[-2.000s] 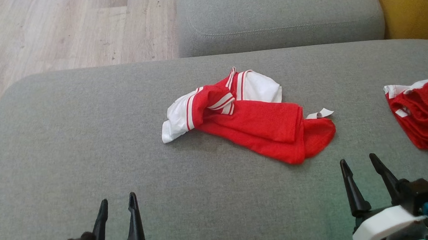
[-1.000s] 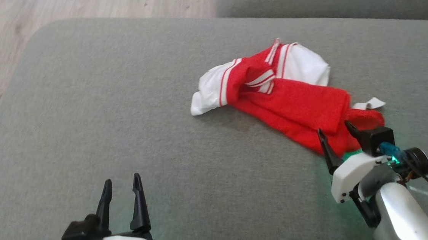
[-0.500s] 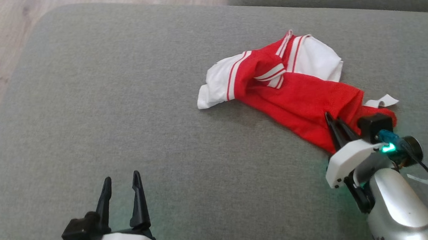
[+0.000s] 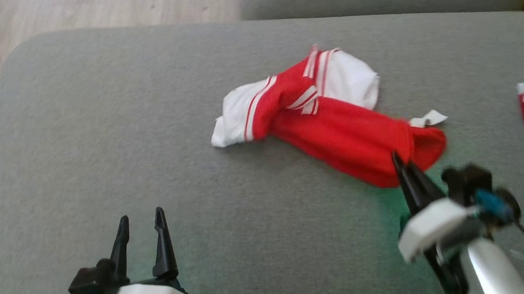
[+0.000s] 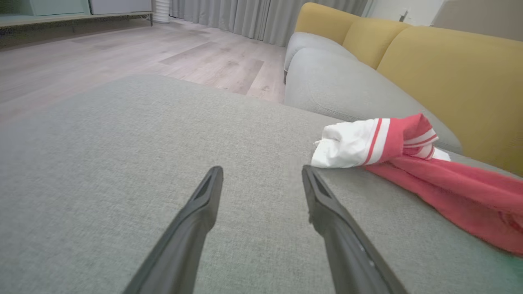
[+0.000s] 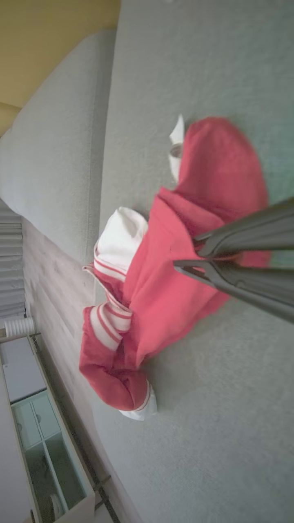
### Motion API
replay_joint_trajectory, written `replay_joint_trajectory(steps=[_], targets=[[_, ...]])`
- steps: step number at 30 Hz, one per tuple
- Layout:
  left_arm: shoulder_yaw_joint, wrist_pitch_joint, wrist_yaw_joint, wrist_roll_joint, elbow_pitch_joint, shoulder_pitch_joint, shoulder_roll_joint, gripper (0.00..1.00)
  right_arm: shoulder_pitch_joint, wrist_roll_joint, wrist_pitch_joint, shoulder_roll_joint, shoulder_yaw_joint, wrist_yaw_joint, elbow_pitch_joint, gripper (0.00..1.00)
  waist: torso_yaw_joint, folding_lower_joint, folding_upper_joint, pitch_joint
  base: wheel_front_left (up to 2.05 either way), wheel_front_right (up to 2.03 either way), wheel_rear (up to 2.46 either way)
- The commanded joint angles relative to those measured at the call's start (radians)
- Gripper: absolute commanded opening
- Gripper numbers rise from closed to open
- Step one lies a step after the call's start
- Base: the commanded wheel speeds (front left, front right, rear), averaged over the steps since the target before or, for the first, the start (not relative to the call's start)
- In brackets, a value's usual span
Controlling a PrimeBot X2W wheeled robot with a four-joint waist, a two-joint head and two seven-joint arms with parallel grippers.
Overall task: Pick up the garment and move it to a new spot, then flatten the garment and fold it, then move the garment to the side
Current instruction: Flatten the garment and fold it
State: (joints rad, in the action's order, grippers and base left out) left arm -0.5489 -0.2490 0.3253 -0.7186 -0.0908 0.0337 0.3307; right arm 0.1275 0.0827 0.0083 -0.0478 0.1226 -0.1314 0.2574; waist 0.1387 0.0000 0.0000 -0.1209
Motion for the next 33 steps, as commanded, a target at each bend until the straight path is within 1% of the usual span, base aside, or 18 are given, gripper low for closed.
replay_joint_trajectory(steps=[1, 2, 8, 11, 14, 21, 22, 23, 24, 29, 33], targets=[[0.044, -0.011, 0.0, 0.013, 0.028, 0.017, 0.016, 1.0, -0.052, 0.014, 0.034, -0.002, 0.022, 0.001, -0.108, 0.0, -0.037, 0.0, 0.0, 0.021, 0.0, 0.0, 0.0], [0.044, -0.011, 0.0, 0.013, 0.028, 0.017, 0.016, 1.0, -0.052, 0.014, 0.034, -0.002, 0.022, 0.001, -0.108, 0.0, -0.037, 0.0, 0.0, 0.021, 0.0, 0.0, 0.0], [0.05, -0.011, 0.004, 0.014, 0.037, 0.011, 0.019, 1.0, -0.247, 0.002, 0.152, -0.002, 0.013, 0.001, -0.308, 0.0, -0.082, 0.0, 0.0, 0.032, 0.0, 0.0, 0.0], [0.05, -0.011, 0.0, 0.013, 0.037, 0.014, 0.021, 1.0, -0.309, -0.004, 0.183, -0.002, -0.002, 0.001, -0.349, 0.0, -0.088, 0.0, 0.0, 0.03, 0.0, 0.0, 0.0], [0.047, -0.01, 0.001, 0.015, 0.039, 0.015, 0.022, 1.0, -0.336, -0.002, 0.186, -0.002, -0.023, 0.001, -0.34, 0.0, -0.086, 0.0, 0.0, 0.031, 0.0, 0.0, 0.0], [0.044, -0.006, 0.0, 0.012, 0.034, 0.01, 0.03, 1.0, -0.347, 0.005, 0.128, -0.002, -0.062, 0.001, -0.231, 0.0, -0.067, 0.0, 0.0, 0.051, 0.0, 0.0, 0.0], [0.044, -0.006, 0.001, 0.011, 0.034, 0.007, 0.031, 1.0, -0.347, 0.001, 0.117, -0.002, -0.065, 0.001, -0.218, 0.49, -0.066, 0.0, 0.0, 0.056, 0.0, 0.0, 0.0], [0.044, -0.005, 0.001, 0.01, 0.033, 0.003, 0.032, 1.0, -0.346, -0.003, 0.103, -0.002, -0.067, 0.001, -0.208, 0.92, -0.065, 0.0, 0.0, 0.061, 0.0, 0.0, 0.0], [0.044, -0.005, 0.002, 0.009, 0.032, 0.0, 0.033, 1.0, -0.345, -0.001, 0.092, -0.002, -0.07, 0.001, -0.202, 1.0, -0.066, 0.0, 0.0, 0.067, 0.0, 0.0, 0.0], [0.036, 0.001, 0.005, 0.01, 0.039, -0.013, 0.039, 1.0, -0.338, -0.014, 0.071, -0.002, -0.09, 0.001, -0.199, 1.0, -0.076, 0.0, 0.0, 0.092, 0.0, 0.0, 0.0], [0.017, 0.021, -0.005, 0.022, 0.039, 0.01, 0.047, 1.0, -0.322, -0.03, 0.064, -0.002, -0.119, 0.001, -0.236, 1.0, -0.09, 0.0, 0.0, 0.098, 0.0, 0.0, 0.0]])
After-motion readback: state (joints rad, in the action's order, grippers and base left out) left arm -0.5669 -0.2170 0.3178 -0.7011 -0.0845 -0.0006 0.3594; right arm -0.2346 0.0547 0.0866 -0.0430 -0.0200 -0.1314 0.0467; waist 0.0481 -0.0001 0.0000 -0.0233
